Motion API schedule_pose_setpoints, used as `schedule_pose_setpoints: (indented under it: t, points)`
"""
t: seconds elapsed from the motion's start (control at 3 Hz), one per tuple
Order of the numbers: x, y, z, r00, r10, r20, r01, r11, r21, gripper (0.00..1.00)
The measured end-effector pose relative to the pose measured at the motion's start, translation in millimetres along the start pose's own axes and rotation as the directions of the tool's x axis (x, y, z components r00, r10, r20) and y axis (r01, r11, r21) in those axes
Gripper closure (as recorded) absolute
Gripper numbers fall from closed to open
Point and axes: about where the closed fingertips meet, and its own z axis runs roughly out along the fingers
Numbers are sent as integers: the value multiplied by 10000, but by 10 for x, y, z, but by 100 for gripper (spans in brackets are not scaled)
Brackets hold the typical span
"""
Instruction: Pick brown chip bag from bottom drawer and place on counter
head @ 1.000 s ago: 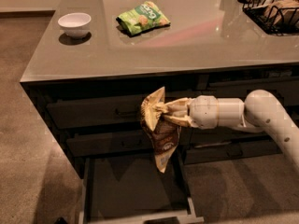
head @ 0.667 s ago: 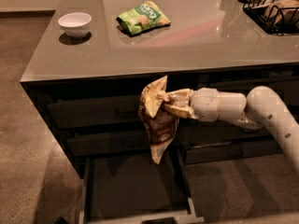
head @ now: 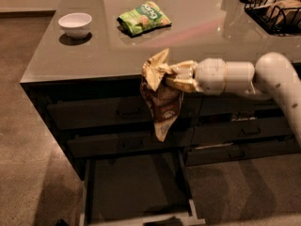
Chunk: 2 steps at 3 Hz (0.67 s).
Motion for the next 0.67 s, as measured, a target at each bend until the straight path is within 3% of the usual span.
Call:
schedule_pose_setpoints:
  t: [0.33, 0.67]
  points:
    - [-444, -331, 23, 9954, -956, 3, 956, 9952, -198, 100]
    - [-870, -631, -8, 9841, -1775, 22, 1775, 9838, -233, 100]
